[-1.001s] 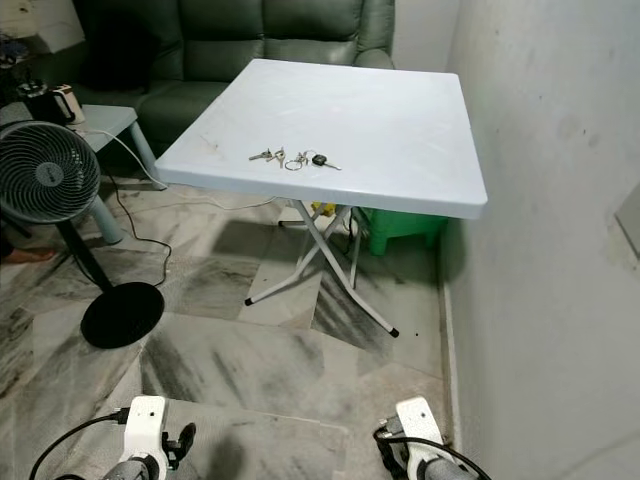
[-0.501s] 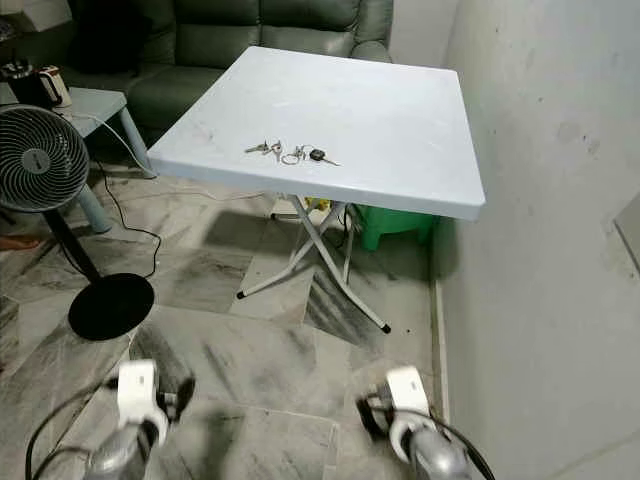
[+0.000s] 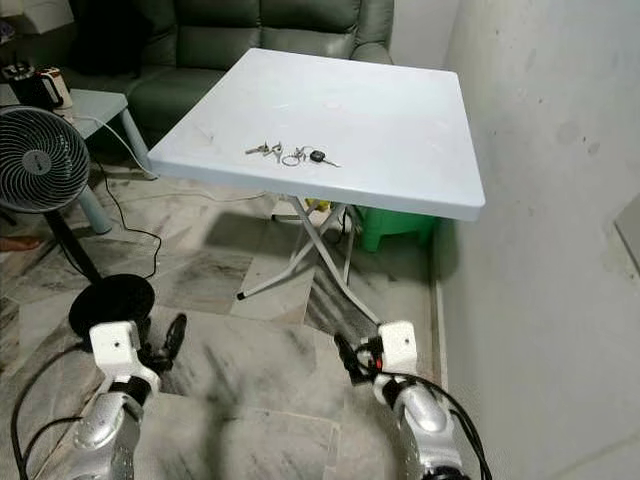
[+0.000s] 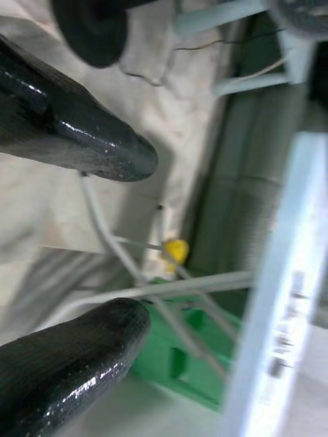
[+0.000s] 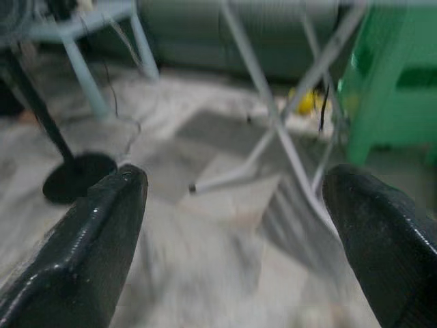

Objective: Hang keys on a hook

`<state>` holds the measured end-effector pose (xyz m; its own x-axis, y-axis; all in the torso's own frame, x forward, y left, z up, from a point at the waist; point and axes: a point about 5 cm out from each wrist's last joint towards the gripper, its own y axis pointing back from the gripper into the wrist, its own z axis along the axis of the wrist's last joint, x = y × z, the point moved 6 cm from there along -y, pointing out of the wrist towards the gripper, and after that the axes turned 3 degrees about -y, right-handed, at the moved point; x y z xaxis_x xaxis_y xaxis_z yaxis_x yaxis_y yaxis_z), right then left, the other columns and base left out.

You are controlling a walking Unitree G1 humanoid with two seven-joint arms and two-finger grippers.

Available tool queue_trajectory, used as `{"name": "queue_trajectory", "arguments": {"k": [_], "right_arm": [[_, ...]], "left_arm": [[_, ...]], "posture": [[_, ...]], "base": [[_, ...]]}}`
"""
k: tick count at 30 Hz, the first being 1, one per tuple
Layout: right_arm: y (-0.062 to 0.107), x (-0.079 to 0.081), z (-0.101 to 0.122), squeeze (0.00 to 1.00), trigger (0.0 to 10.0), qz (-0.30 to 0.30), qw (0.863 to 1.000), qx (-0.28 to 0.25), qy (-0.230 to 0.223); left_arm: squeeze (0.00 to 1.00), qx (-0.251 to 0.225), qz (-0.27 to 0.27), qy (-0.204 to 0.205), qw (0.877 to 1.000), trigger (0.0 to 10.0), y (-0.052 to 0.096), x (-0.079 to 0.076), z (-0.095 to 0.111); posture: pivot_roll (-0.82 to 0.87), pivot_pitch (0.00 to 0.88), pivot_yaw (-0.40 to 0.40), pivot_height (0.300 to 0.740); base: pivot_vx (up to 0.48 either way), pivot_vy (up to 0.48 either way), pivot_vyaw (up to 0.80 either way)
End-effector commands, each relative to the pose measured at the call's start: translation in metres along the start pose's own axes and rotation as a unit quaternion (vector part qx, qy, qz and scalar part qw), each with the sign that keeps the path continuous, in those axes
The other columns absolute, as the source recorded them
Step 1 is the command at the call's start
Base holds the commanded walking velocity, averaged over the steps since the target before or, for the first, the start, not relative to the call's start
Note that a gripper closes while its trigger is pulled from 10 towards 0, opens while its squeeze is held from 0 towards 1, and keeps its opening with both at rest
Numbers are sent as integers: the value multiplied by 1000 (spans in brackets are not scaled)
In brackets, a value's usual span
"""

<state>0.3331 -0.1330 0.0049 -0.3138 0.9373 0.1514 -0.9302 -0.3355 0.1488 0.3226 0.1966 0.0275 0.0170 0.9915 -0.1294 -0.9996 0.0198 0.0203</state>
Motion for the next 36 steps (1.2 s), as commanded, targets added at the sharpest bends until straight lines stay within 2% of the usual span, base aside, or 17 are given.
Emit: {"name": "queue_trajectory", "arguments": {"k": [1,3,6,9,17,20,24,28,36], "right_arm": [[-7,1,24,0,10000,6,999,-44,4],[-12,7,43,0,10000,17,997,-77,7],[-15,12,57,0,10000,28,995,-100,8],[-16,15,62,0,10000,32,994,-108,8],[-16,19,67,0,10000,36,993,-112,5],[-15,17,67,0,10000,32,993,-109,-1],[-14,18,67,0,10000,32,993,-109,-2],[-13,19,69,0,10000,33,993,-110,0],[-13,21,72,0,10000,38,993,-111,5]], "left_arm": [[0,-22,-5,7,1000,10000,-3,-1,15],[0,-41,-7,14,999,10000,-6,-5,31],[0,-53,-13,-4,999,10000,-7,-10,43],[0,-62,-21,4,998,10000,-8,-15,50],[0,-69,-24,4,997,10000,-9,-20,61],[0,-73,-11,37,997,10000,-11,-23,66],[0,-68,-17,31,997,10000,-9,-28,64],[0,-75,-22,19,997,10000,-8,-30,72],[0,-83,-17,12,996,10000,-10,-23,83]], "posture": [[-61,0,-3,740],[-60,0,-2,740],[-59,0,-1,740],[-59,0,-1,740],[-55,0,-4,740],[-55,0,-4,740],[-58,0,-3,740],[-54,0,-5,740],[-50,0,-10,740]], "base": [[0,0,0],[0,0,0],[0,0,0],[0,0,0],[0,0,0],[449,0,0],[480,0,0],[480,0,0],[480,0,0]]}}
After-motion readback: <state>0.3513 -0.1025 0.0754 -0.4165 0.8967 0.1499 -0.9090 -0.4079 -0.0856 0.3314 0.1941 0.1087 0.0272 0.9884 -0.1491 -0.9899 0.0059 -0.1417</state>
